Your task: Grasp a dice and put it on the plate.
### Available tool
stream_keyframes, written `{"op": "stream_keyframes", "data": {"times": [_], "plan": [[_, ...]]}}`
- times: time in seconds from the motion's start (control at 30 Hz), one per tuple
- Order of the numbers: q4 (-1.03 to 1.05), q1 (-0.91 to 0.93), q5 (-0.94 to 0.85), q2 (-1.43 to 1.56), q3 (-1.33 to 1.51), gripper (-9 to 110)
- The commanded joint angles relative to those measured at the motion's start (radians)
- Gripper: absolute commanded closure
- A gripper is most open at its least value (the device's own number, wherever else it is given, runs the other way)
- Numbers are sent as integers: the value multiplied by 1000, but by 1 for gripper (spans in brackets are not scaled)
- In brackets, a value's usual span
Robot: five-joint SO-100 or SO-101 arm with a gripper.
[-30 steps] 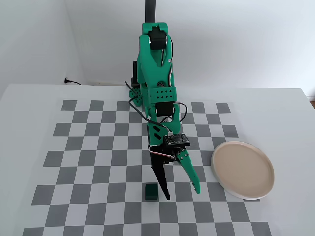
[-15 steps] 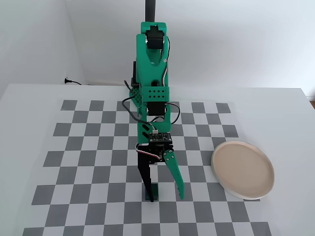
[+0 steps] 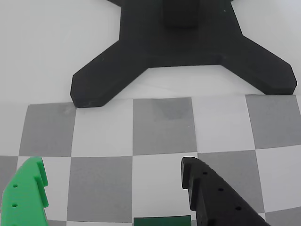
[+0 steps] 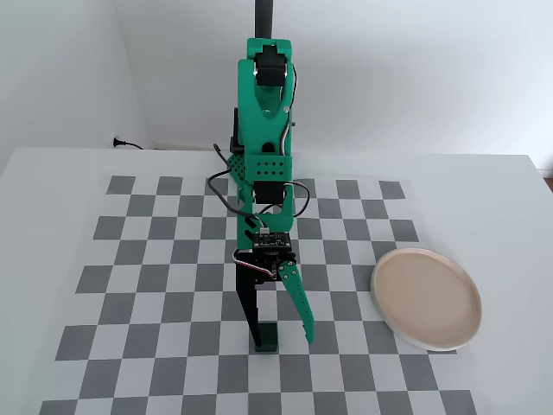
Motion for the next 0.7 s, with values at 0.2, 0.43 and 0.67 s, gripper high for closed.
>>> {"op": "stream_keyframes", "data": {"times": [0.2,0.43,0.67], "plan": [[-115,-20,12,-21,17,76],[-120,-25,28,-46,15,75],[144,-34,115,-54,-123,75]]}}
